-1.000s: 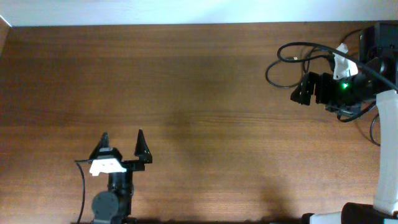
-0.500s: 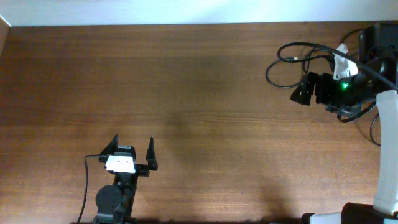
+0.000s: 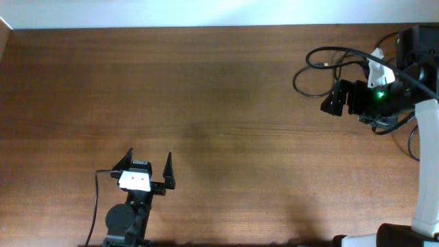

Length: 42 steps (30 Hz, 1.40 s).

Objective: Untangle cables

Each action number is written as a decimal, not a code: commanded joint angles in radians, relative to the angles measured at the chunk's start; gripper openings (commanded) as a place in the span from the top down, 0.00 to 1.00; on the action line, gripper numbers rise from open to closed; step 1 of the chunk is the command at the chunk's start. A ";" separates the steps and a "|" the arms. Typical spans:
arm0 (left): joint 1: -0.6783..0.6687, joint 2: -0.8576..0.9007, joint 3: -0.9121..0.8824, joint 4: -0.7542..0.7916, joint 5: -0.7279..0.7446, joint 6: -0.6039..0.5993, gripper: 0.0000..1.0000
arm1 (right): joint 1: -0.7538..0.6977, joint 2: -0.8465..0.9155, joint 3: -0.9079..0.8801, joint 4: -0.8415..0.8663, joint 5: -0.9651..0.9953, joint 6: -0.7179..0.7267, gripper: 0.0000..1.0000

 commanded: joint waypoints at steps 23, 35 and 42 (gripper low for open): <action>0.005 -0.006 -0.002 -0.006 0.021 0.023 0.01 | 0.006 -0.005 0.006 0.084 0.064 -0.003 0.01; 0.005 -0.006 -0.002 -0.006 0.022 0.023 0.01 | 0.006 -0.344 -0.447 0.728 0.089 0.009 0.01; 0.005 -0.006 -0.002 -0.006 0.022 0.023 0.01 | 0.006 -0.617 -0.914 1.180 0.089 0.009 0.01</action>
